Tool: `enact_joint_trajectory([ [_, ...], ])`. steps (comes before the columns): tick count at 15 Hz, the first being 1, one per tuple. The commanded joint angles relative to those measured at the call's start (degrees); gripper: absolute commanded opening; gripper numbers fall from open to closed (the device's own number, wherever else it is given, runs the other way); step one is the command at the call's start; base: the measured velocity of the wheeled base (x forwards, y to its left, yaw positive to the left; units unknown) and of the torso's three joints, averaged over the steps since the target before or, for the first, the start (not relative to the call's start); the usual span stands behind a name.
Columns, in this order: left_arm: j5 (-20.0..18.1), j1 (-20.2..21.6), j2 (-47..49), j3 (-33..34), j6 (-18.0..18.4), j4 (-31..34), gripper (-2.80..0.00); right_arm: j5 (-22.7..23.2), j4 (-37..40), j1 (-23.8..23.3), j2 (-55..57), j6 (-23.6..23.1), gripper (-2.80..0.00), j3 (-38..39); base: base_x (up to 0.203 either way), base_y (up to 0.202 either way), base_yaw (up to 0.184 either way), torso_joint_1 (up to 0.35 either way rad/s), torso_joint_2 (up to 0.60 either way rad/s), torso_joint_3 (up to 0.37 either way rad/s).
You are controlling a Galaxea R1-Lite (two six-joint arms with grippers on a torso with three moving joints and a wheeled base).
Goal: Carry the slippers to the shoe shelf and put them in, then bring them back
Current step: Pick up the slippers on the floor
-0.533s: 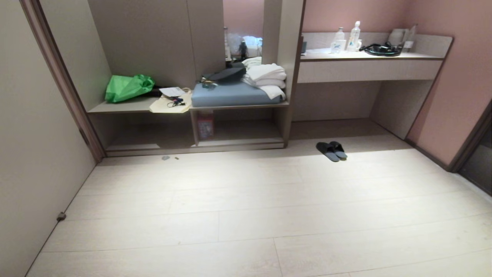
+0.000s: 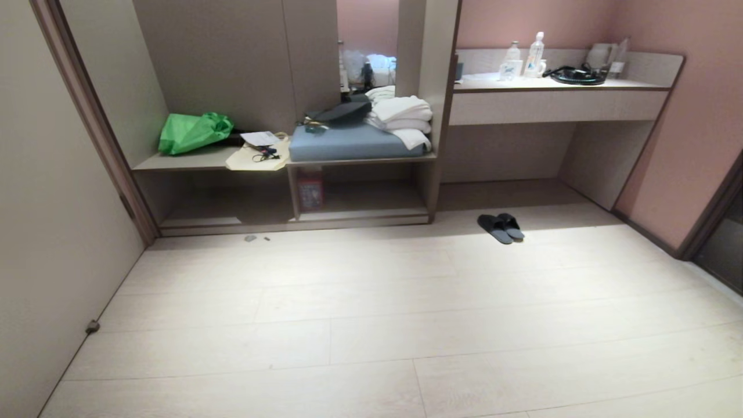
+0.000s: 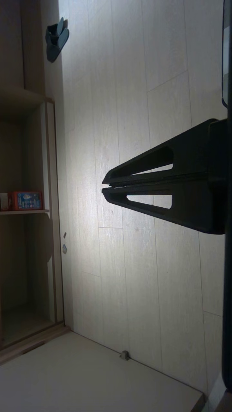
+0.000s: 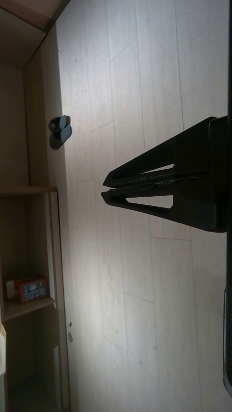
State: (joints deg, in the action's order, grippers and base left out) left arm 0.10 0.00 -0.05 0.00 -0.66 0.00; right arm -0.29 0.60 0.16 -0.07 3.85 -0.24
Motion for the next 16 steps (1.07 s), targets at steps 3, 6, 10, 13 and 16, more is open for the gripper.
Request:
enact_joint_trajectory([
  [3,-0.01,0.00,0.05,0.00,-0.04,0.00,-2.80,-0.06,0.02,0.02,0.07,0.01,-2.80,-0.02,0.000,0.000,0.000,0.000,0.00,0.000],
  [6,0.08,0.00,0.05,0.00,-0.04,0.00,-2.80,-0.06,0.11,0.02,-0.01,0.10,-2.80,-0.02,0.000,0.000,0.000,0.000,0.00,0.000],
  [10,0.08,0.00,0.05,0.00,-0.04,0.00,-2.80,-0.06,0.11,0.02,0.07,0.08,-2.80,-0.02,0.000,0.000,0.000,0.000,0.00,0.000],
  [13,-0.01,0.00,0.05,0.00,-0.04,0.00,-2.80,0.03,0.02,-0.07,0.07,0.10,-2.80,-0.02,0.140,0.000,0.000,0.001,0.00,0.004],
  [16,-0.01,0.00,0.05,0.00,-0.04,0.00,-2.80,-0.06,0.11,-0.07,0.07,0.10,-2.80,-0.02,0.197,0.000,-0.002,0.003,0.00,0.001],
])
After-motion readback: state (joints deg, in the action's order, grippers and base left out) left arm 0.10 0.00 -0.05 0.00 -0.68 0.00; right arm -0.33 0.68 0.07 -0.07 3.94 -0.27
